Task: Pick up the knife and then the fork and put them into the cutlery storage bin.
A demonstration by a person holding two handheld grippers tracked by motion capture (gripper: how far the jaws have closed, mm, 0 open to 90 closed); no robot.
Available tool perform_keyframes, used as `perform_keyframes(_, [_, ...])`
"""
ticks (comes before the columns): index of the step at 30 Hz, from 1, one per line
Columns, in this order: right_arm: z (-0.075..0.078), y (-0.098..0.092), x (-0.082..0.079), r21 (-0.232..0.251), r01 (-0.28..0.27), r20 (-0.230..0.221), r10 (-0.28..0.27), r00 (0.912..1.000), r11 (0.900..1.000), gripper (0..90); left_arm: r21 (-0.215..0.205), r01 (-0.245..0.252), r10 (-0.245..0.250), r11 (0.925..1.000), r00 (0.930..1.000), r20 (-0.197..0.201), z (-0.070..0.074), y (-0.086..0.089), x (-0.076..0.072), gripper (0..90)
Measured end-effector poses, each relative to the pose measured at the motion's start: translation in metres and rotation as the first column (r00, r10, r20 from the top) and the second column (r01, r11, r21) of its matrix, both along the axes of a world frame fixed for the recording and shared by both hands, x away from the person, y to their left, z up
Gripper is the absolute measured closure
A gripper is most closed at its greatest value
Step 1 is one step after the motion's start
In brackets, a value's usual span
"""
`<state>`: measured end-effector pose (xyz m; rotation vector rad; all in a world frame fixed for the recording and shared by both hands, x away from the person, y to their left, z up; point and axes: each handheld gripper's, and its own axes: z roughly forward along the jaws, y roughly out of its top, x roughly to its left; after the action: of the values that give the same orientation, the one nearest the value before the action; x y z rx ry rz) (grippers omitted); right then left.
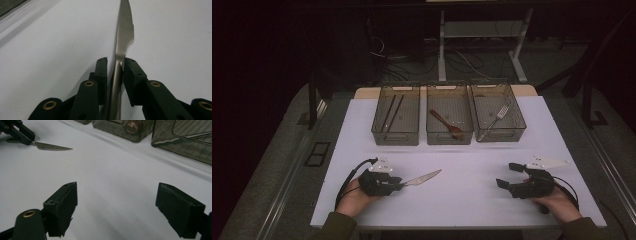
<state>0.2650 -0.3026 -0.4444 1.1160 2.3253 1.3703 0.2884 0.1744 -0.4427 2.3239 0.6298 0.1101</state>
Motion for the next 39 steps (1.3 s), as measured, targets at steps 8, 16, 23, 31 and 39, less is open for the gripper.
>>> perform_keyframes(8, [0.000, 0.001, 0.000, -0.004, -0.006, 0.000, 0.006, 1.0000, 1.000, 17.1, 0.017, -0.008, 0.008, 0.9998, 0.9999, -0.011, 0.000, -0.002, -0.002, 77.1])
perform_keyframes(16, [-0.001, 0.002, 0.000, -0.003, -0.010, -0.003, 0.010, 0.9999, 1.000, 17.1, 0.041, 0.009, -0.008, 0.9991, 0.9997, -0.021, 0.003, -0.007, -0.005, 79.3])
perform_keyframes(23, [0.000, 0.002, 0.000, 0.001, -0.011, -0.001, 0.011, 0.9999, 1.000, 17.1, 0.041, -0.004, 0.004, 0.9992, 1.0000, -0.003, 0.002, -0.008, -0.009, 79.6])
perform_keyframes(31, [0.000, 0.001, 0.000, 0.008, -0.011, 0.001, 0.011, 0.9999, 1.000, 17.1, 0.013, -0.007, 0.008, 0.9999, 0.9999, -0.010, 0.005, -0.009, -0.010, 79.5])
perform_keyframes(39, [0.001, 0.001, 0.000, 0.017, -0.004, 0.009, 0.004, 1.0000, 1.000, 17.1, -0.076, -0.033, 0.034, 0.9966, 0.9994, 0.010, 0.018, -0.014, -0.007, 79.4])
